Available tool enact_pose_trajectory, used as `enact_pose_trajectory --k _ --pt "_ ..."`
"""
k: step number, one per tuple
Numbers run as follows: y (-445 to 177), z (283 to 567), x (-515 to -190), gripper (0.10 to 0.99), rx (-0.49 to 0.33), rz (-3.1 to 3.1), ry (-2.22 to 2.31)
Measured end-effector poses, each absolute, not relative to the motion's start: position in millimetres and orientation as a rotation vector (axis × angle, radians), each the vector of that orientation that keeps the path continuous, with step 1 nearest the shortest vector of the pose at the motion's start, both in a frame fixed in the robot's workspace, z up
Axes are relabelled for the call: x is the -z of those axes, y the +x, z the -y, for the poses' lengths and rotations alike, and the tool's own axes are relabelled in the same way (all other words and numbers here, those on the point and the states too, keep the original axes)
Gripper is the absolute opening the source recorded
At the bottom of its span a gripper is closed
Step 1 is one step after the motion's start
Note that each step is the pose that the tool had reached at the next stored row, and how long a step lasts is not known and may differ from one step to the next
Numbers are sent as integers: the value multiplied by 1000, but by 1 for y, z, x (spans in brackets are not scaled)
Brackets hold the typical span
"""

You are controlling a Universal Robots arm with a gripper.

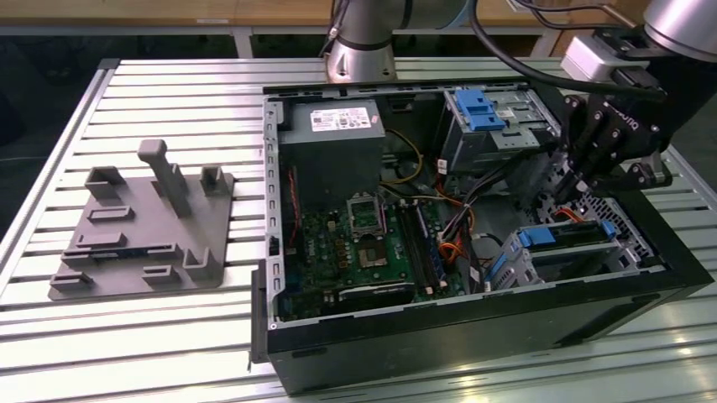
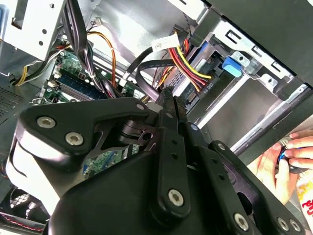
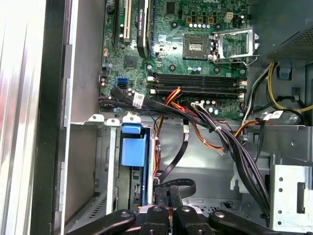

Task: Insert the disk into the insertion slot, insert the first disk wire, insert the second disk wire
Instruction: 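Insert the second disk wire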

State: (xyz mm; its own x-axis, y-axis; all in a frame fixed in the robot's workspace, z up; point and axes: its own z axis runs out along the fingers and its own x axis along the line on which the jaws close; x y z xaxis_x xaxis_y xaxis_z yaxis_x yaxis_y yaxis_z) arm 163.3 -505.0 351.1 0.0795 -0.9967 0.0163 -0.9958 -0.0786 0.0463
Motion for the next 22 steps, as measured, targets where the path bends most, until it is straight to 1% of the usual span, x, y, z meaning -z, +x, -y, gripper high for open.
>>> enact_pose_trajectory --k 22 --pt "169 521 -350 145 31 2117 2259"
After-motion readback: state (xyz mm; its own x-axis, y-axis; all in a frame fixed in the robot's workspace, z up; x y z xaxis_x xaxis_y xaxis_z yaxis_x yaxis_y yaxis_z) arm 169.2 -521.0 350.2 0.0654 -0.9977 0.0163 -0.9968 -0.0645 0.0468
